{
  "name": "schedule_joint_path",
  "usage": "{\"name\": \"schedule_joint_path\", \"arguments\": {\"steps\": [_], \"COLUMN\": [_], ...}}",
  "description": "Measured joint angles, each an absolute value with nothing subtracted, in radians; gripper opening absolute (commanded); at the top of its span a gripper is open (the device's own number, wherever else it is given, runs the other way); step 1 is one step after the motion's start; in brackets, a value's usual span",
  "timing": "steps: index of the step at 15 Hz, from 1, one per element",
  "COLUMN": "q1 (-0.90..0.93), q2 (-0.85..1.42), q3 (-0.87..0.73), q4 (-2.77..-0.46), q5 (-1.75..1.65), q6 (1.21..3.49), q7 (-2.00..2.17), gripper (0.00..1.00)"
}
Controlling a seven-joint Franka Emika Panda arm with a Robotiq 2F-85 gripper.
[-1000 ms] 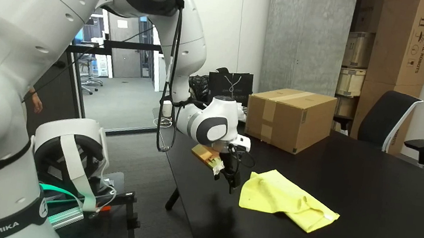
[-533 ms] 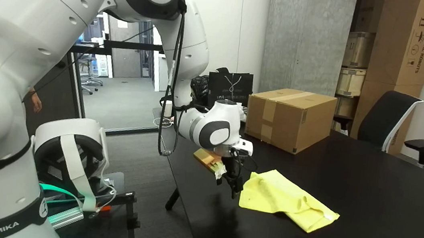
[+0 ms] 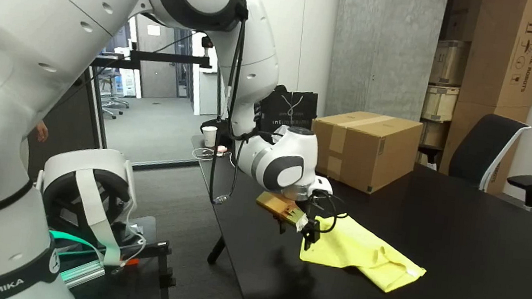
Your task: Fold the cloth in half
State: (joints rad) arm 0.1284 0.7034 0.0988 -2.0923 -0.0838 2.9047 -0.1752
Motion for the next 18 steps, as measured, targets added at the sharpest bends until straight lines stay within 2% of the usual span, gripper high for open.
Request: {"name": "schedule_joint_path", "arguments": {"steps": [5, 18], "q1": [0.051, 0.063], "q2": [0.749, 0.847], "q3": [0.134, 0.124], "q4": [-2.02, -1.878], "q5": [-0.113, -0.192], "q6": [2.846, 2.743], "q7": [-0.291, -0.337], "gripper": [1.0, 0.98]}}
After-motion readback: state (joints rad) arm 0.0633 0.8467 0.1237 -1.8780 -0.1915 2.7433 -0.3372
